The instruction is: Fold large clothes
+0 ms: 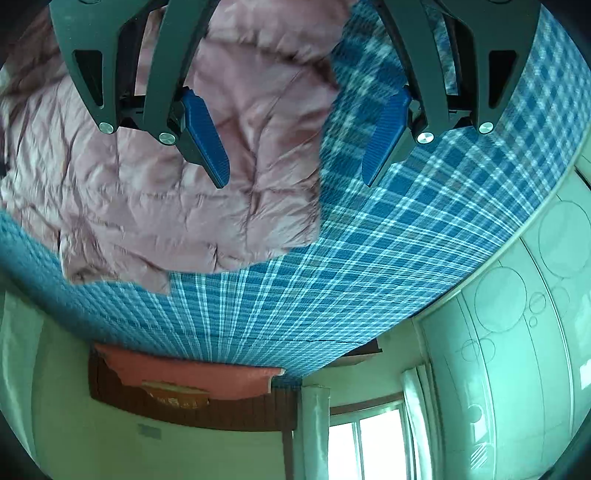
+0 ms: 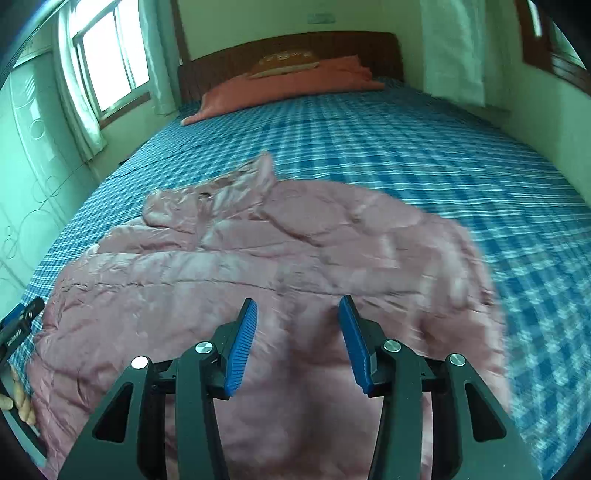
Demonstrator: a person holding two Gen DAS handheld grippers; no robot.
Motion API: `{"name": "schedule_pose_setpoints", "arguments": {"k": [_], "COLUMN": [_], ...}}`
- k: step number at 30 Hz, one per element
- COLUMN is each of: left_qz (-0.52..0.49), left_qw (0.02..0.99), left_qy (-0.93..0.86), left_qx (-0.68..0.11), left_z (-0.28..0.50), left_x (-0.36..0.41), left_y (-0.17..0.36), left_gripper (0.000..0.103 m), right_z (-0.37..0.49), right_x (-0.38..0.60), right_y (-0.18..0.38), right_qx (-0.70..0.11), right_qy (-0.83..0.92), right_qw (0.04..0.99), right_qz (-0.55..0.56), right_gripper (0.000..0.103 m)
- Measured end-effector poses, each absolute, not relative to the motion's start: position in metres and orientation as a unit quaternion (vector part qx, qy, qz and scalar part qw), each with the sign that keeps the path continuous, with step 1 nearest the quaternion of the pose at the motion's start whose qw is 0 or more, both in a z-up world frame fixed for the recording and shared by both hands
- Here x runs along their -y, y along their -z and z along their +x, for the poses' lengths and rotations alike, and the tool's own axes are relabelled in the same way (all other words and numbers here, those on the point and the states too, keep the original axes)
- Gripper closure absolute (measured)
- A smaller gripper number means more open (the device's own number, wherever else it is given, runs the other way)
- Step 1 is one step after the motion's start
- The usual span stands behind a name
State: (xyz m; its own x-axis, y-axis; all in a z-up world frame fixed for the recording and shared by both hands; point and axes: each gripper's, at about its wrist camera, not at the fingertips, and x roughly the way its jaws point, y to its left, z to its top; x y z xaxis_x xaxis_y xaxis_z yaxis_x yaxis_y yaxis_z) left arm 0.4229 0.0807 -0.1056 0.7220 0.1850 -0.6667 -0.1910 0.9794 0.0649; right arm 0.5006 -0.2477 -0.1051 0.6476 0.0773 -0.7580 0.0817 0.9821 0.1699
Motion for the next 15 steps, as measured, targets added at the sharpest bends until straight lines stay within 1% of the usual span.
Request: {"name": "schedule_pose_setpoints", "arguments": {"k": [1,2,3,4,5,10,15], "left_qz": [-0.006,0.003,0.009,0.002,-0.009,-0.044,-0.072], "left_qw": [0.922,0.905,0.894,0.893,0.894,0.899,0.901], "left_qy": [-0.098,-0.096,-0.091,-0.087,-0.092,-0.085,-0.08], "left_qx": [-0.376,-0.414,-0.439,-0.441,-0.438,-0.426,-0.421], "left_z": [0.431,0.443,0.451,0.454,0.455,0.437,0.382], "left_x": [-0.081,-0.079,-0.078,-0.08,-0.085,-0.107,-0.137], "left_y": [0.113,0.13,0.146,0.152,0.15,0.134,0.121], "left_gripper": [0.029,0.028,0.026,0.024,0.018,0.018,0.018], "right_z": [0.508,0.512,0.513,0.513,0.511,0.477,0.41], "right_x": [0.242,0.238,0.236,0.235,0.235,0.252,0.281], "right_y": [0.117,0.129,0.13,0.128,0.124,0.108,0.094], "right_qx": [-0.439,-0.448,-0.44,-0.441,-0.44,-0.419,-0.421], "right_qy": [0.002,0.004,0.006,0.009,0.008,-0.006,0.007], "right_qw": [0.894,0.891,0.896,0.896,0.896,0.904,0.902], "right_qz": [0.088,0.072,0.061,0.054,0.056,0.089,0.096], "right_gripper": [0.044,0.043,0.043,0.043,0.043,0.043,0.043]}}
